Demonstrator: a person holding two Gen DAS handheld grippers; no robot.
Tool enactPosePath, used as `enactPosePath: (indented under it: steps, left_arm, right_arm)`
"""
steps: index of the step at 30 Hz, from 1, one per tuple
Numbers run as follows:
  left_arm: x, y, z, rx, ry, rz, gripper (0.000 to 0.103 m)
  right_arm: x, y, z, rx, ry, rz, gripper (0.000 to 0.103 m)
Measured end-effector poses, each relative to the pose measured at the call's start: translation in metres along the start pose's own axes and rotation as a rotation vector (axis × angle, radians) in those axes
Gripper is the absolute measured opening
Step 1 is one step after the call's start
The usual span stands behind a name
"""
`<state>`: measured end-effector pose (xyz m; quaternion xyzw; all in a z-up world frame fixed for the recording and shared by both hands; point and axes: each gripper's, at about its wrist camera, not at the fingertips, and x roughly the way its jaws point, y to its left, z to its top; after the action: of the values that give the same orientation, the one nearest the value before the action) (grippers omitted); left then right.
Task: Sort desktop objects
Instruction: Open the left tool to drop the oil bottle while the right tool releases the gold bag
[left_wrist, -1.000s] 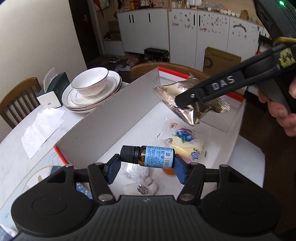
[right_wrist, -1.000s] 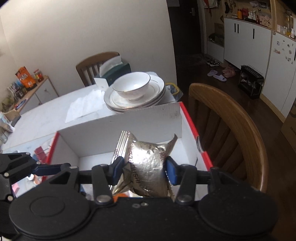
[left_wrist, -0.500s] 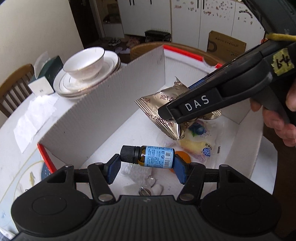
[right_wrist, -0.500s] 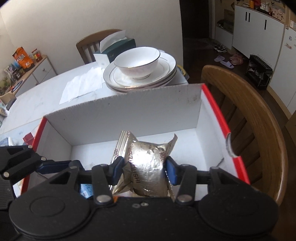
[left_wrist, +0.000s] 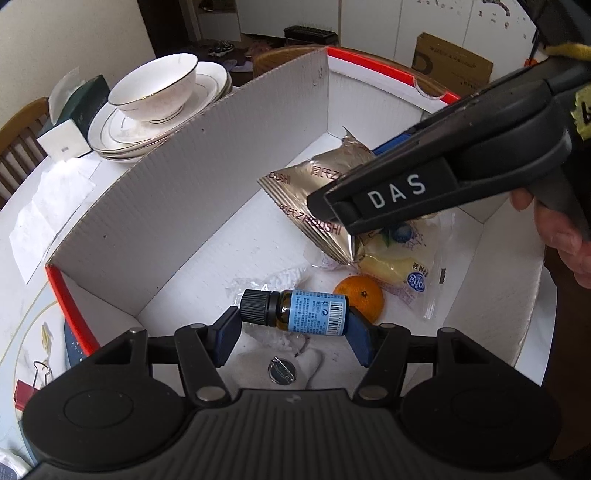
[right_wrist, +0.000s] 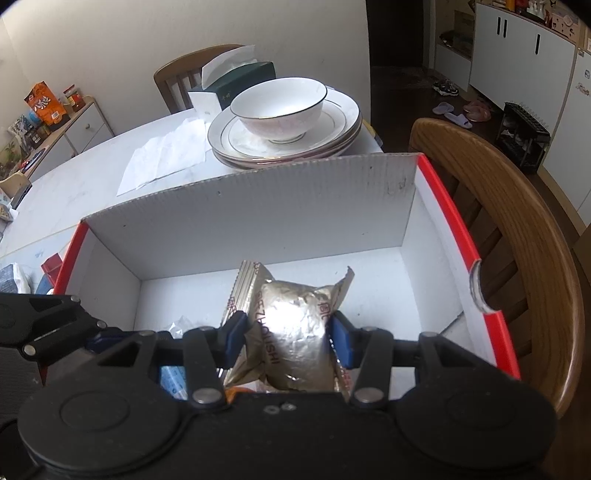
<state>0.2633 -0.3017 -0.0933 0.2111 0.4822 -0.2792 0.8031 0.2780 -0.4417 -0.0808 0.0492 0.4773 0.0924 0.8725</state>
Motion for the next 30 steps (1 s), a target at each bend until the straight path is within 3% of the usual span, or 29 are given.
enactPosePath:
  steps: [8,10,14,24,30]
  left_arm:
    - [-0.002,-0.001,0.002,-0.006,-0.013,-0.011,0.063]
    - [-0.004,0.0,0.001,-0.015,-0.021,-0.013,0.068]
    - [-0.01,0.005,0.0,-0.042,-0.048,-0.016,0.07]
    - [-0.042,0.009,-0.013,-0.113,-0.154,-0.024,0.073]
    - [-0.065,0.009,-0.025,-0.136,-0.224,0.017,0.073]
  right_arm:
    - [0.002,-0.002,0.001,0.009,0.004,0.0,0.052]
    - [0.001,-0.003,0.001,0.011,0.003,-0.003,0.054]
    - [-0.003,-0.007,0.001,0.018,-0.021,-0.007,0.065]
    - [-0.029,-0.006,-0.001,0.002,-0.066,0.025,0.068]
    - [-0.047,0.001,-0.01,-0.019,-0.095,0.042,0.072]
